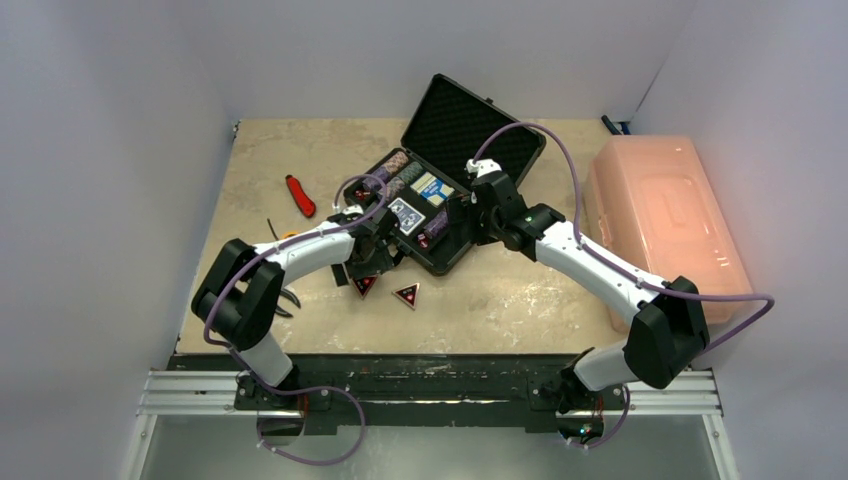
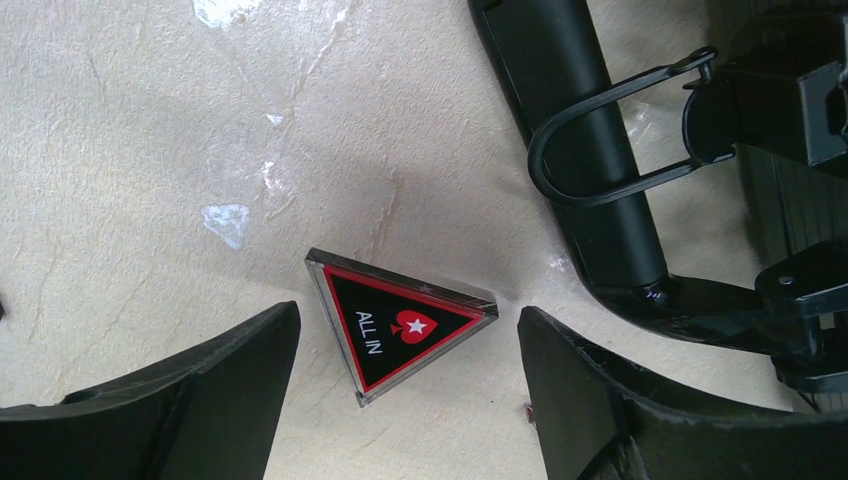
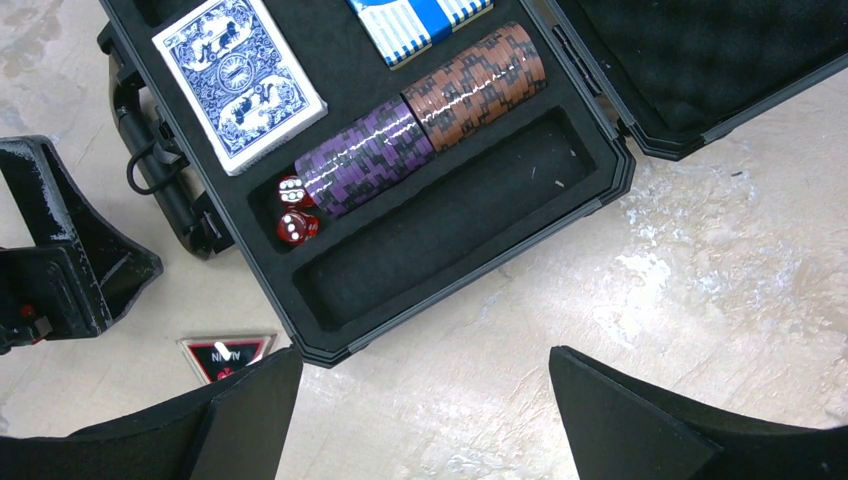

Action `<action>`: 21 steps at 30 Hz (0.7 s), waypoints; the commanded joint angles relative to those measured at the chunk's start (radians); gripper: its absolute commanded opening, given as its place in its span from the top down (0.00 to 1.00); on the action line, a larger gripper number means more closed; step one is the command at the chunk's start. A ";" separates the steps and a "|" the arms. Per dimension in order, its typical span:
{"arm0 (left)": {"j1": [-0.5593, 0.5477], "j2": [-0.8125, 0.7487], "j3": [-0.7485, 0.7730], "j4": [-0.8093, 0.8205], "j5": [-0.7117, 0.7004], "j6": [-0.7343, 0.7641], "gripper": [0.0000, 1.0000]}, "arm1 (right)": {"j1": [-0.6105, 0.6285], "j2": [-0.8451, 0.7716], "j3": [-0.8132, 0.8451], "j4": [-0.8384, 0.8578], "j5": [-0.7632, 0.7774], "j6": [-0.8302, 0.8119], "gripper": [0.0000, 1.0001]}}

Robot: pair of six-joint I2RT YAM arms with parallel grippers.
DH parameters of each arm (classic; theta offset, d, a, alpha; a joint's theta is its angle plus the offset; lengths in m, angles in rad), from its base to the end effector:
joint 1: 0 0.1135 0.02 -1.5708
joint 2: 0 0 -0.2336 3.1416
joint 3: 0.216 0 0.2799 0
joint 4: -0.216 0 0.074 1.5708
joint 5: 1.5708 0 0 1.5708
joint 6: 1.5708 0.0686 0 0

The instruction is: Pack up texas hold em set

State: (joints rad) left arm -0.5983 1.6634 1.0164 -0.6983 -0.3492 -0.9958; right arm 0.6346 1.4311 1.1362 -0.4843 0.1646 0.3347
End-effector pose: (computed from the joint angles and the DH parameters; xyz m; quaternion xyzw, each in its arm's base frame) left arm 0.2833 -0.1647 0.0942 -0.2124 0.9554 0.0414 0.2009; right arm 0.3025 0.2087 0.2232 -0.1060 0.9140 0.1119 0.3753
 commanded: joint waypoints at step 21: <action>-0.005 0.008 -0.049 0.049 0.003 -0.050 0.23 | -0.001 -0.026 -0.016 0.039 -0.031 -0.019 0.01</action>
State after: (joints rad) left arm -0.5983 1.6691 0.9833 -0.6762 -0.3435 -1.0229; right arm 0.6346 1.4311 1.1221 -0.4763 0.1390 0.3317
